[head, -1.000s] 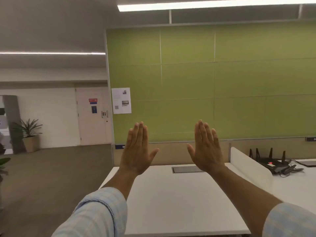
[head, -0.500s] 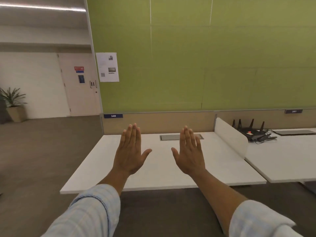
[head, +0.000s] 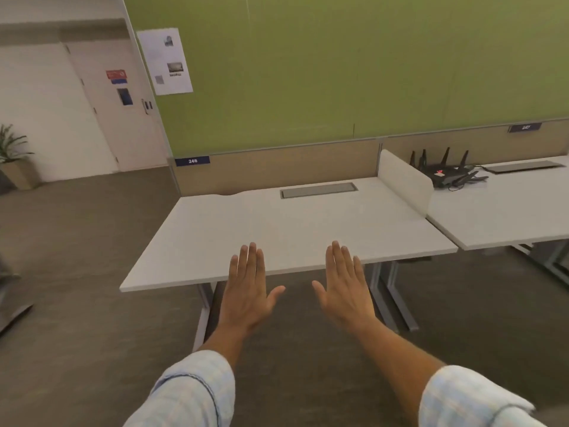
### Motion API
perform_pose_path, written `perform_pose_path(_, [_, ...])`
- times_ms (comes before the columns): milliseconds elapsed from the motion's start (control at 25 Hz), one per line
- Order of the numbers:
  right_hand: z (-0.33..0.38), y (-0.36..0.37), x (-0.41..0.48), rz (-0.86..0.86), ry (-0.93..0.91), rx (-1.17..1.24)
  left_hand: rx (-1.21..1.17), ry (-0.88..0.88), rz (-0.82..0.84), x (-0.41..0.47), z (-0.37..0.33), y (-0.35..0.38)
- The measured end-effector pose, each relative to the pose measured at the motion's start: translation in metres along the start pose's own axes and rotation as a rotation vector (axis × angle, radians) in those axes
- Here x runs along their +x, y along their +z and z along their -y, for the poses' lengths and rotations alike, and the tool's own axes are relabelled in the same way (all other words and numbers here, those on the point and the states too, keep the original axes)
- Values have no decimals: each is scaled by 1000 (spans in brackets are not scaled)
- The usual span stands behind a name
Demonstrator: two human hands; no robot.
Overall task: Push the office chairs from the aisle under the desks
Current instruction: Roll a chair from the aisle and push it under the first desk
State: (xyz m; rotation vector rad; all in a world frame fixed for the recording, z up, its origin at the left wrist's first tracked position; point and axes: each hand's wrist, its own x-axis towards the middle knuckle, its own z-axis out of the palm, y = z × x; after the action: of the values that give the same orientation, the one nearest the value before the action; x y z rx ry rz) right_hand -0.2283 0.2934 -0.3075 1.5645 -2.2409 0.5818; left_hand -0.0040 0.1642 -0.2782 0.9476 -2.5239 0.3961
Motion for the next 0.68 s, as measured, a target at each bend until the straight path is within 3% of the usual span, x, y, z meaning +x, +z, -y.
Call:
perform_pose_path(240, [16, -17, -107, 177, 91, -57, -39, 57, 91, -77, -27, -7])
perform_pose_path(680, [107, -101, -308, 138, 292, -115, -155, 293, 162, -237, -59, -63])
